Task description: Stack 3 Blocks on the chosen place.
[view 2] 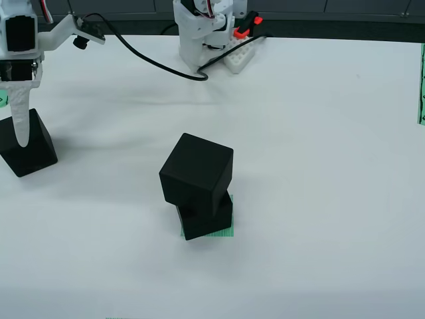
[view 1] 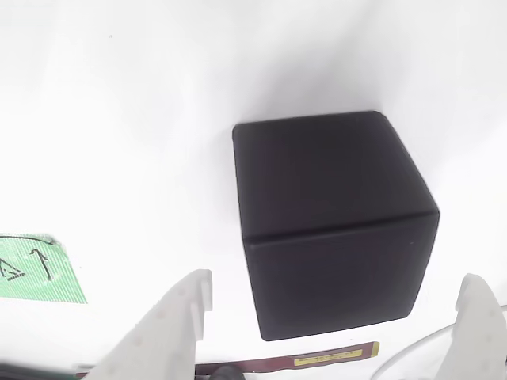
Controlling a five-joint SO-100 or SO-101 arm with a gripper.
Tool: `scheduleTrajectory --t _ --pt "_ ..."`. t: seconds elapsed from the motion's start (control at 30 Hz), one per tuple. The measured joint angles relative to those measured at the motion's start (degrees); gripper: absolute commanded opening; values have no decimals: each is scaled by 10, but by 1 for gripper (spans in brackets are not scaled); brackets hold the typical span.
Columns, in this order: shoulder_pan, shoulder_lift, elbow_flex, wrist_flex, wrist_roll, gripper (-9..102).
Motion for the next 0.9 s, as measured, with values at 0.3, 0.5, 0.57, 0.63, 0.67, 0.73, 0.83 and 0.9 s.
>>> scheduleTrajectory --t 0.3,0.5,0.57,0.63,0.67,0.73,0.83,0.9 --pt "12 -40 -33 -14 -11 38" --pt "11 -50 -33 -22 -19 30" --pt "11 -50 -33 -25 -19 27" --pt "11 -52 -34 -25 -19 22" --pt "11 -52 -34 -25 -20 21" --pt "11 -52 -34 -25 -19 19" --pt "11 -52 -34 -15 -23 19" --pt "11 -48 -34 -3 -24 19"
